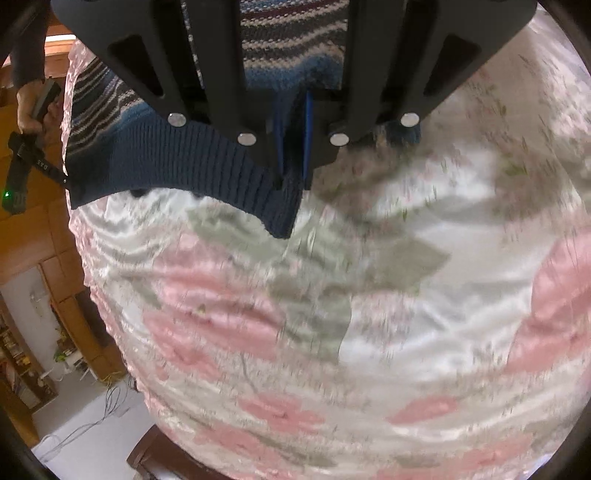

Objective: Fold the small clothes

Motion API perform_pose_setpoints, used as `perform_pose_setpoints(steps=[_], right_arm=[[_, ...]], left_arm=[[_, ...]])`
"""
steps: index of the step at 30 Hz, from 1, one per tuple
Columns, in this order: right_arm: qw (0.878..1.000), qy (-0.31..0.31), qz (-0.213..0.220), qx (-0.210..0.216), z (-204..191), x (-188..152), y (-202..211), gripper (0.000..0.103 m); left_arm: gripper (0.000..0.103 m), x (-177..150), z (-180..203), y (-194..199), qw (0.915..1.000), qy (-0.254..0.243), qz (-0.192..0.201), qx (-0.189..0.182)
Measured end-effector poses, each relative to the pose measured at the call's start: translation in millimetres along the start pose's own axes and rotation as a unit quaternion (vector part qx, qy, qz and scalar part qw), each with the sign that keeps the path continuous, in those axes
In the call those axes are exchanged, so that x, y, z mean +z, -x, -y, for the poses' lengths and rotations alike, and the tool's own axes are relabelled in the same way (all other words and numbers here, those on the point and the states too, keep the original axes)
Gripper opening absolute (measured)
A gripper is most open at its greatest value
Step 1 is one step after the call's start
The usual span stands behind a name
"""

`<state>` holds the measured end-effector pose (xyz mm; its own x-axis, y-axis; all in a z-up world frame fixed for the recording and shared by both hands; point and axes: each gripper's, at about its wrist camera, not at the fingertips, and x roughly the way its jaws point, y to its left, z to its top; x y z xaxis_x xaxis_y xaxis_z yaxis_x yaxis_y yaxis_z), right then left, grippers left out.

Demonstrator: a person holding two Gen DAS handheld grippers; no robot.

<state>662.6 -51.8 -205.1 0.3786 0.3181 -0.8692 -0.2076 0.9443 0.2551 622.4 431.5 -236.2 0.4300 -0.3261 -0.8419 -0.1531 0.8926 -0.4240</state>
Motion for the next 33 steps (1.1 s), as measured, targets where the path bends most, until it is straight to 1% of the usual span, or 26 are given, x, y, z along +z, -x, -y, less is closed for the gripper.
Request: perform_pose_setpoints(steps=[2, 6, 13, 15, 16, 17, 18, 19, 20, 21, 22, 23, 24, 25, 26, 27, 28, 29, 30, 31, 32, 33], right_arm=[[1.000, -0.007, -0.001, -0.002, 0.9, 5.4, -5.2, 0.008], [1.000, -0.014, -0.006, -0.007, 3.0, 7.4, -20.2, 0.008], [0.999, -0.026, -0.021, -0.008, 14.7, 5.3, -39.9, 0.008], [0.999, -0.035, -0.031, -0.012, 20.0, 3.2, -47.9, 0.009], [0.999, -0.038, -0.036, -0.014, 22.1, 1.2, -51.4, 0.015], [0.998, -0.045, -0.045, -0.017, 24.9, -0.3, -55.6, 0.030], [0.997, -0.055, -0.051, -0.027, 29.8, -1.7, -57.1, 0.040], [0.997, -0.058, -0.041, -0.035, 33.4, -2.6, -51.9, 0.055], [0.998, -0.055, -0.008, -0.043, 37.5, -2.8, -36.2, 0.058], [0.997, -0.053, 0.014, -0.050, 40.0, -3.1, -23.9, 0.057], [0.997, -0.055, 0.034, -0.044, 42.6, -4.6, -8.3, 0.049], [0.997, -0.062, 0.042, -0.018, 44.6, -6.1, 0.5, 0.041], [0.996, -0.072, 0.039, 0.031, 44.9, -10.6, 9.3, 0.041], [0.995, -0.072, 0.034, 0.061, 42.4, -15.1, 12.2, 0.040], [0.994, -0.070, 0.025, 0.082, 38.1, -23.1, 11.6, 0.040], [0.994, -0.070, 0.014, 0.088, 37.2, -28.6, 6.8, 0.040], [0.993, -0.075, 0.000, 0.089, 37.3, -34.6, -0.6, 0.040], [0.993, -0.085, -0.016, 0.086, 40.0, -39.9, -9.3, 0.040], [0.991, -0.099, -0.028, 0.087, 45.7, -46.2, -17.9, 0.038], [0.990, -0.106, -0.031, 0.088, 50.7, -48.2, -22.4, 0.031], [0.990, -0.109, -0.030, 0.080, 56.5, -51.1, -24.6, 0.012], [0.991, -0.113, -0.033, 0.065, 64.6, -53.3, -27.5, 0.004]], left_arm=[[0.007, 8.3, 1.6, -2.0, 1.0000, 0.000, -0.002, 0.006], [0.007, 14.0, 3.3, -14.4, 0.9999, 0.001, -0.009, 0.014], [0.007, 8.1, -14.2, -41.0, 0.9993, 0.026, -0.025, 0.014], [0.008, 5.3, -17.8, -47.1, 0.9989, 0.028, -0.032, 0.021], [0.011, 3.7, -20.7, -51.3, 0.9984, 0.030, -0.040, 0.026], [0.017, 2.0, -23.8, -54.9, 0.9976, 0.038, -0.051, 0.027], [0.027, -0.1, -29.8, -55.0, 0.9965, 0.055, -0.059, 0.023], [0.041, -0.3, -33.1, -48.5, 0.9964, 0.063, -0.050, 0.025], [0.050, 0.0, -35.7, -38.4, 0.9964, 0.071, -0.034, 0.032], [0.062, 0.4, -37.0, -26.3, 0.9962, 0.074, -0.016, 0.043], [0.063, -0.5, -34.8, -7.6, 0.9966, 0.070, 0.014, 0.041], [0.063, -3.1, -29.7, 7.6, 0.9975, 0.058, 0.037, 0.018], [0.063, -8.0, -21.6, 21.4, 0.9975, 0.043, 0.051, -0.025], [0.063, -12.0, -17.1, 26.0, 0.9963, 0.037, 0.052, -0.057], [0.063, -18.0, -12.4, 27.1, 0.9929, 0.034, 0.046, -0.104], [0.064, -24.5, -9.7, 23.3, 0.9881, 0.035, 0.034, -0.146], [0.064, -31.1, -10.7, 15.9, 0.9873, 0.039, 0.025, -0.152], [0.061, -35.6, -14.1, 6.2, 0.9891, 0.045, 0.014, -0.139], [0.057, -40.0, -20.5, -6.2, 0.9903, 0.057, -0.004, -0.127], [0.048, -45.7, -30.6, -20.7, 0.9908, 0.076, -0.026, -0.109], [0.040, -51.6, -40.7, -31.0, 0.9915, 0.088, -0.037, -0.088], [0.029, -54.6, -46.2, -34.5, 0.9925, 0.089, -0.037, -0.075]])
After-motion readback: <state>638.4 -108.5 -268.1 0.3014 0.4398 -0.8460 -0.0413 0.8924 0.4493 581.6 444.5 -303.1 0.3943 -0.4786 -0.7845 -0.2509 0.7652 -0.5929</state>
